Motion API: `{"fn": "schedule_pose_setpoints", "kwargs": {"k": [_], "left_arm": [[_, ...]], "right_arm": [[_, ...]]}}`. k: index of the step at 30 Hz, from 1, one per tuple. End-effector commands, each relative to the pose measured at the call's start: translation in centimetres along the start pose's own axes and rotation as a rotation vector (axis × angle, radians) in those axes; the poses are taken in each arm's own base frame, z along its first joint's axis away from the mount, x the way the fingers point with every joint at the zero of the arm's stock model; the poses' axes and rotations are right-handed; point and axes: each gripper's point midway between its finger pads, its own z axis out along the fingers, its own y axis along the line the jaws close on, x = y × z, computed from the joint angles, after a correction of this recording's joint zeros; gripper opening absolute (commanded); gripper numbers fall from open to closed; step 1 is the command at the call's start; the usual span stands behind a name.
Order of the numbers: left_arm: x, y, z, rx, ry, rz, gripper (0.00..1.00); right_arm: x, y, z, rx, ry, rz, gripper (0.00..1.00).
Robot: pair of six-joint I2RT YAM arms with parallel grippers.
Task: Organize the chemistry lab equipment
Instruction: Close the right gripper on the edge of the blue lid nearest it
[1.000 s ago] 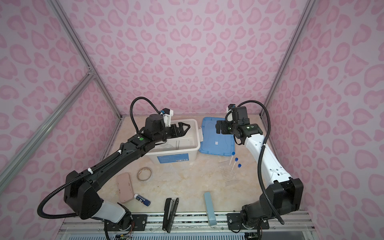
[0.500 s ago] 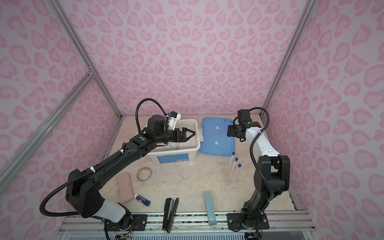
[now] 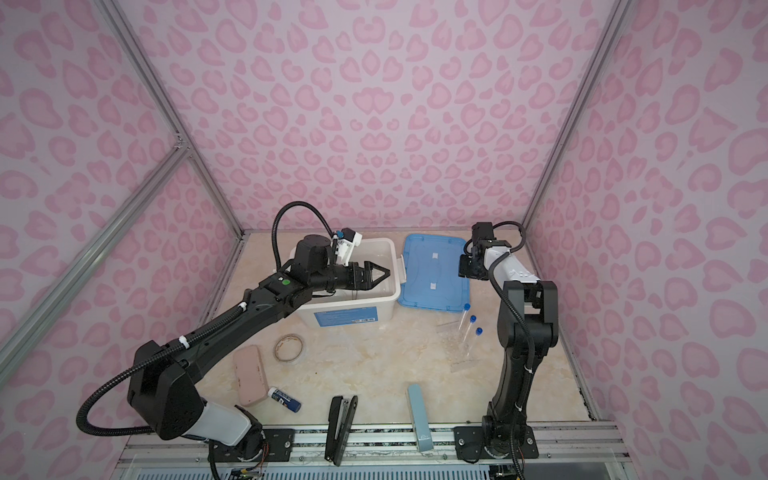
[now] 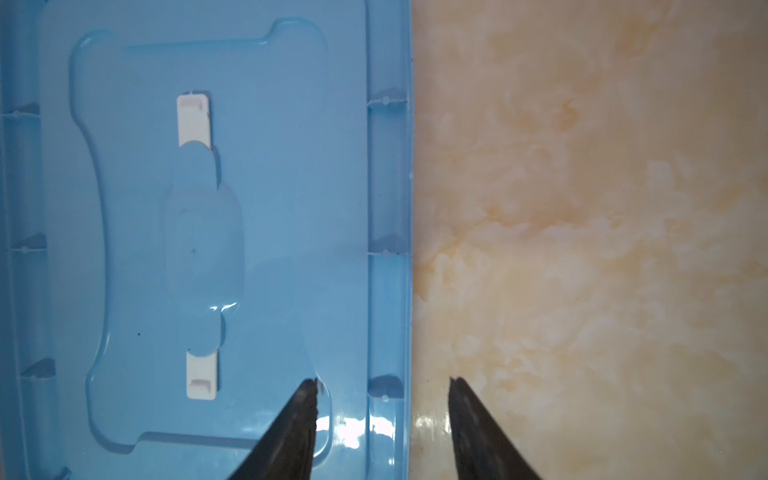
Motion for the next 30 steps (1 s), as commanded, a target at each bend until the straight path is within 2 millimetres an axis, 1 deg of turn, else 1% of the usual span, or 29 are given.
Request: {"fn": "schedule_pose_setpoints", "kwargs": {"k": [1, 7, 9, 13, 19, 22, 26, 28, 30], "left_arm": [[0.3, 0.0, -0.6, -0.005, -0.006, 0.012, 0.98], [0.7, 0.2, -0.9, -0.009, -0.013, 0.004, 0.98], [0.8, 0.2, -0.9, -0.01, -0.006, 0.009, 0.98], [0.9, 0.2, -0.8, -0.003, -0.007, 0.008, 0.98], [0.2, 0.2, -1.0, -0.025, -0.026, 0.025, 0.98], [0.2, 0.5, -0.9, -0.036, -0.028, 0.023, 0.98], [0.0, 0.7, -0.8, -0.043, -0.039, 0.009, 0.98], [-0.2, 0.8, -0.8, -0.053, -0.046, 0.006, 0.98], [-0.4, 0.9, -1.0, -0.062, -0.052, 0.004, 0.98]], "right_arm": [[0.3, -0.3, 1.4, -0.001, 0.016, 0.007, 0.46], [0.6, -0.8, 3.9, -0.005, 0.038, 0.017, 0.39], [0.7, -1.1, 4.5, 0.003, 0.046, 0.02, 0.37], [0.5, -1.4, 4.8, 0.008, 0.02, 0.036, 0.35], [0.8, -1.5, 5.4, 0.007, 0.037, 0.033, 0.3], [1.2, -2.0, 6.0, 0.017, 0.052, 0.038, 0.24], [1.7, -1.9, 6.5, 0.008, 0.054, 0.049, 0.19], [1.9, -1.9, 6.7, 0.006, 0.057, 0.055, 0.15], [1.8, -1.8, 6.8, -0.004, 0.053, 0.063, 0.07]]}}
